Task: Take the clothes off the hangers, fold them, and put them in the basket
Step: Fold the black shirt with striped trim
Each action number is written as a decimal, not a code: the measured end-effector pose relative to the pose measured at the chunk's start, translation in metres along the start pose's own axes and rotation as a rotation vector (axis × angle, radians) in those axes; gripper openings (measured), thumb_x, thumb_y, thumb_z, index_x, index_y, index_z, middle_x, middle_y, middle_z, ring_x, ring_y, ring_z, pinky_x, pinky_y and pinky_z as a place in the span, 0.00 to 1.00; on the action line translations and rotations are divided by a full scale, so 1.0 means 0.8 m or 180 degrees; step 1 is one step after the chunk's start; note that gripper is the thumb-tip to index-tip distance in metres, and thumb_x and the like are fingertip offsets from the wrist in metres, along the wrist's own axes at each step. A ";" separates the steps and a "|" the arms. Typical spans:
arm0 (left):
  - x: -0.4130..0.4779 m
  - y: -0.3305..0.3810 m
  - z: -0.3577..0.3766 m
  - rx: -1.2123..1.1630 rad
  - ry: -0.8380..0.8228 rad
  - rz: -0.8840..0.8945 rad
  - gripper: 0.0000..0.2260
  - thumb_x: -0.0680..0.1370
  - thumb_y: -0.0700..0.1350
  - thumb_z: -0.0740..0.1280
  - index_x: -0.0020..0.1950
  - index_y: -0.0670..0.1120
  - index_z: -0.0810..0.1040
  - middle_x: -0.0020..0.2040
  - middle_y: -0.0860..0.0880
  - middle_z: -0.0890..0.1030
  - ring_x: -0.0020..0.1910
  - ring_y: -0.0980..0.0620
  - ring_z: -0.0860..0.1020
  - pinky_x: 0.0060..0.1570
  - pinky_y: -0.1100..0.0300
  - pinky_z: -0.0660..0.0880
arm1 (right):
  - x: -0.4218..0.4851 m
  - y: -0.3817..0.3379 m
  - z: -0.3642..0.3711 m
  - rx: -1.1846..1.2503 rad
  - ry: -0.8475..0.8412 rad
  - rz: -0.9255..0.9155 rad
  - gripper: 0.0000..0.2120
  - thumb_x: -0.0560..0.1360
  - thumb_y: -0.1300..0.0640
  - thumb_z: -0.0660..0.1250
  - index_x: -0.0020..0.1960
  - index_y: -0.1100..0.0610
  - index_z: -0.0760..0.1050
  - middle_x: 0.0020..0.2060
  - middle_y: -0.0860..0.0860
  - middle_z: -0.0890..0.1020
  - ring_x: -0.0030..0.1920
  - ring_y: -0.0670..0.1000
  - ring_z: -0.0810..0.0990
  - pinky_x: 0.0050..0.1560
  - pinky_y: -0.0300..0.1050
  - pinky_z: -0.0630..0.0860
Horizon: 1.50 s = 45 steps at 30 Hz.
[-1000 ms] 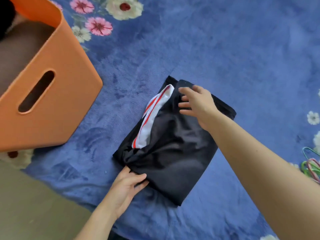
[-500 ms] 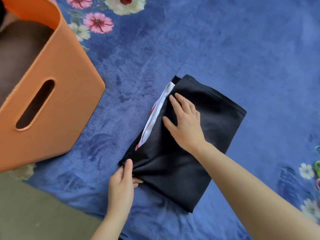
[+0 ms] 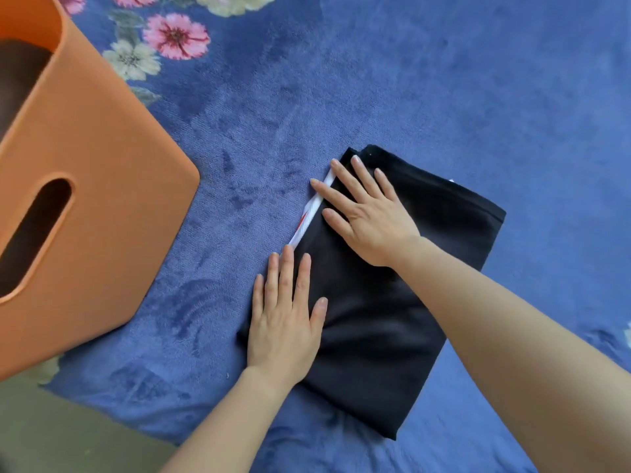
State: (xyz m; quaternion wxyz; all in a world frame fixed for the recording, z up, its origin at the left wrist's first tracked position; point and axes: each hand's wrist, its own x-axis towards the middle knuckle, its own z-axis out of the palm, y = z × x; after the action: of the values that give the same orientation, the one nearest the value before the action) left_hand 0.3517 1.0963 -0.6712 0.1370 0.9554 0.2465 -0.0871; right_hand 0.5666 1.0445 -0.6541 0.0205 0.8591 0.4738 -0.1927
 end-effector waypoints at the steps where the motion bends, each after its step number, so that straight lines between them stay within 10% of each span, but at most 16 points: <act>1: 0.001 -0.001 0.003 0.0005 -0.0022 0.0028 0.30 0.81 0.56 0.52 0.79 0.44 0.51 0.80 0.41 0.52 0.78 0.42 0.52 0.73 0.46 0.55 | 0.002 0.002 0.003 0.0032 -0.0028 0.0039 0.25 0.81 0.38 0.40 0.77 0.36 0.43 0.79 0.44 0.43 0.78 0.50 0.36 0.76 0.52 0.36; 6: 0.001 0.002 -0.008 -0.0139 -0.0155 -0.0048 0.31 0.79 0.57 0.53 0.79 0.44 0.54 0.79 0.39 0.54 0.76 0.38 0.58 0.69 0.43 0.63 | 0.002 -0.003 -0.005 0.0148 -0.0140 0.0074 0.25 0.82 0.39 0.43 0.78 0.38 0.42 0.79 0.45 0.42 0.78 0.50 0.35 0.77 0.51 0.36; 10: -0.003 -0.012 -0.036 -0.0931 -0.0199 -0.0100 0.30 0.77 0.57 0.54 0.79 0.57 0.53 0.78 0.45 0.58 0.72 0.45 0.59 0.65 0.44 0.66 | -0.062 -0.013 -0.014 0.0846 0.0893 0.0460 0.27 0.81 0.45 0.53 0.79 0.48 0.55 0.78 0.50 0.57 0.79 0.53 0.51 0.76 0.49 0.47; 13: 0.000 -0.024 -0.067 -0.1935 -0.0282 -0.0371 0.31 0.79 0.56 0.59 0.76 0.67 0.45 0.66 0.52 0.67 0.65 0.52 0.63 0.65 0.61 0.57 | -0.151 -0.019 0.010 0.1501 0.1426 0.1604 0.27 0.78 0.47 0.59 0.75 0.54 0.62 0.71 0.51 0.64 0.70 0.51 0.63 0.69 0.46 0.56; 19: 0.030 -0.032 -0.080 -0.1815 -0.0884 -0.1272 0.30 0.77 0.63 0.63 0.75 0.54 0.59 0.55 0.45 0.78 0.56 0.42 0.74 0.49 0.53 0.65 | -0.255 -0.052 0.048 0.3713 0.1035 0.3925 0.17 0.77 0.44 0.66 0.55 0.57 0.71 0.42 0.51 0.77 0.47 0.55 0.77 0.46 0.46 0.72; 26: 0.024 -0.013 -0.083 -0.2109 -0.0741 -0.1212 0.20 0.82 0.58 0.57 0.59 0.43 0.76 0.56 0.45 0.80 0.60 0.41 0.74 0.56 0.52 0.68 | -0.264 -0.049 0.059 0.4315 0.0604 0.3542 0.14 0.77 0.50 0.68 0.47 0.63 0.78 0.42 0.57 0.84 0.43 0.51 0.80 0.44 0.48 0.75; 29: -0.008 -0.009 -0.083 -0.2513 -0.0818 -0.1350 0.20 0.82 0.55 0.58 0.38 0.43 0.71 0.34 0.51 0.71 0.39 0.48 0.70 0.42 0.56 0.68 | -0.300 -0.044 0.069 0.4651 0.0505 0.3601 0.18 0.77 0.49 0.68 0.48 0.67 0.77 0.46 0.62 0.82 0.40 0.50 0.77 0.44 0.49 0.75; 35: -0.083 -0.009 -0.070 -0.2493 -0.1280 -0.1711 0.23 0.79 0.63 0.59 0.44 0.42 0.72 0.38 0.48 0.71 0.38 0.52 0.70 0.42 0.59 0.69 | -0.363 -0.062 0.080 0.5010 -0.0147 0.3589 0.16 0.78 0.50 0.67 0.41 0.63 0.71 0.33 0.53 0.77 0.32 0.47 0.74 0.33 0.40 0.74; 40: -0.074 -0.009 -0.097 -0.2749 -0.1817 -0.2212 0.12 0.79 0.56 0.64 0.52 0.47 0.77 0.54 0.50 0.81 0.52 0.52 0.78 0.55 0.56 0.75 | -0.384 -0.054 0.054 0.5697 -0.0249 0.3420 0.15 0.76 0.63 0.68 0.61 0.54 0.73 0.34 0.56 0.80 0.28 0.50 0.75 0.30 0.39 0.72; 42: -0.059 0.002 -0.123 -0.3238 -0.1887 -0.2443 0.10 0.80 0.49 0.65 0.59 0.49 0.77 0.57 0.48 0.82 0.50 0.52 0.81 0.48 0.57 0.77 | -0.380 -0.037 0.042 0.6090 0.0059 0.3296 0.26 0.75 0.64 0.69 0.67 0.42 0.71 0.36 0.52 0.78 0.34 0.54 0.80 0.42 0.38 0.76; 43: -0.052 0.009 -0.135 -0.3576 -0.1960 -0.2554 0.12 0.80 0.46 0.64 0.63 0.50 0.76 0.58 0.49 0.82 0.46 0.53 0.82 0.41 0.58 0.77 | -0.377 -0.028 0.038 0.6296 0.0123 0.3117 0.28 0.72 0.61 0.73 0.67 0.41 0.73 0.49 0.53 0.76 0.58 0.61 0.80 0.53 0.42 0.75; 44: -0.045 0.014 -0.146 -0.3847 -0.2074 -0.2663 0.16 0.79 0.44 0.64 0.67 0.52 0.74 0.58 0.51 0.82 0.40 0.56 0.82 0.34 0.61 0.77 | -0.370 -0.021 0.028 0.6458 0.0176 0.3031 0.27 0.68 0.57 0.76 0.65 0.43 0.77 0.49 0.56 0.75 0.47 0.54 0.64 0.55 0.45 0.71; 45: -0.038 0.016 -0.154 -0.4029 -0.2161 -0.2767 0.21 0.79 0.44 0.64 0.72 0.55 0.70 0.57 0.53 0.81 0.33 0.58 0.81 0.28 0.64 0.75 | -0.364 -0.011 0.023 0.6535 0.0263 0.3041 0.21 0.66 0.55 0.75 0.58 0.48 0.82 0.51 0.58 0.78 0.49 0.60 0.75 0.53 0.46 0.71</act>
State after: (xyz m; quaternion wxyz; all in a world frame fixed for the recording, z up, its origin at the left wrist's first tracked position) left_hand 0.3445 1.1094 -0.5444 0.6683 0.4399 0.5405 -0.2603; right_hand 0.4150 0.8107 -0.5679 -0.6383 0.5684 -0.2845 -0.4342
